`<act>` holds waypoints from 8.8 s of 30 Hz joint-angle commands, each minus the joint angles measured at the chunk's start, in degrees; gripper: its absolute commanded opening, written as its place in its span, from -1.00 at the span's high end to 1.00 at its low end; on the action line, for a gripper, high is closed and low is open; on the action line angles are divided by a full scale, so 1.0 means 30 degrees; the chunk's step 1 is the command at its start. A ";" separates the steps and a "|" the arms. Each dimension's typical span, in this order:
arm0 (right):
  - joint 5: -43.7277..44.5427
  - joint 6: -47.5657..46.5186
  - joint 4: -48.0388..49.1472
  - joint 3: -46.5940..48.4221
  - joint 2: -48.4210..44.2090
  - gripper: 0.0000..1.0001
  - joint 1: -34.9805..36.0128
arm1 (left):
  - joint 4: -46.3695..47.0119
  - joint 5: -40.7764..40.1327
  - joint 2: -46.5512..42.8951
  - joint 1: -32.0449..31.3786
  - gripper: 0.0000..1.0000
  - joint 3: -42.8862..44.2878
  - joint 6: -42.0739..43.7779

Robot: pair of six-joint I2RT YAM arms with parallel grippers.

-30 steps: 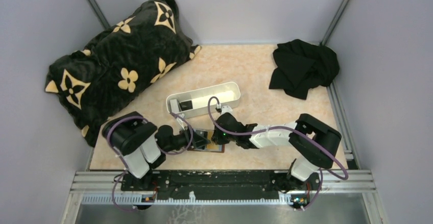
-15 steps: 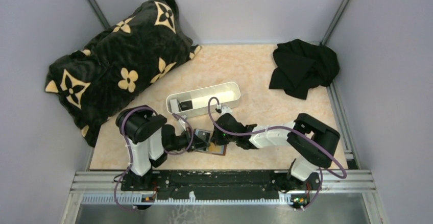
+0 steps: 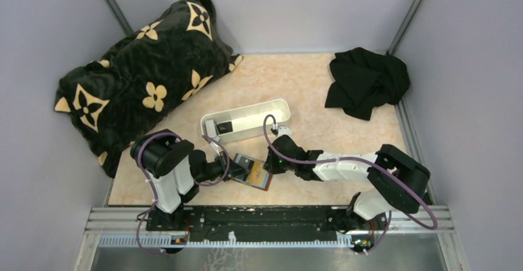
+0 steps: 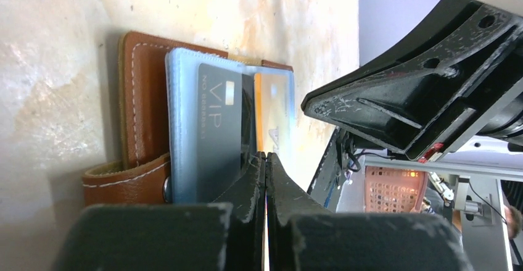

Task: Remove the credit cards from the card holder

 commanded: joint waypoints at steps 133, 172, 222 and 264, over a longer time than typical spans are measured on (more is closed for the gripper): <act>-0.0735 0.0940 0.2217 -0.1063 0.2107 1.00 0.0566 | 0.5218 0.1037 0.0688 0.1990 0.69 -0.3014 -0.0798; 0.0229 0.0297 0.0516 -0.1265 0.0443 0.81 -0.0263 | -0.0612 0.1211 -0.4104 0.5409 1.00 -0.3933 0.2042; -0.7751 0.1932 1.4418 -0.1609 -0.1184 0.21 -0.2546 | -0.0905 0.1012 -1.3784 0.5149 1.00 -0.0677 -0.4624; -0.7612 0.1638 1.5416 -0.1393 -0.2370 0.20 -0.2246 | -0.0719 0.0840 -1.4371 0.5140 1.00 -0.0413 -0.5514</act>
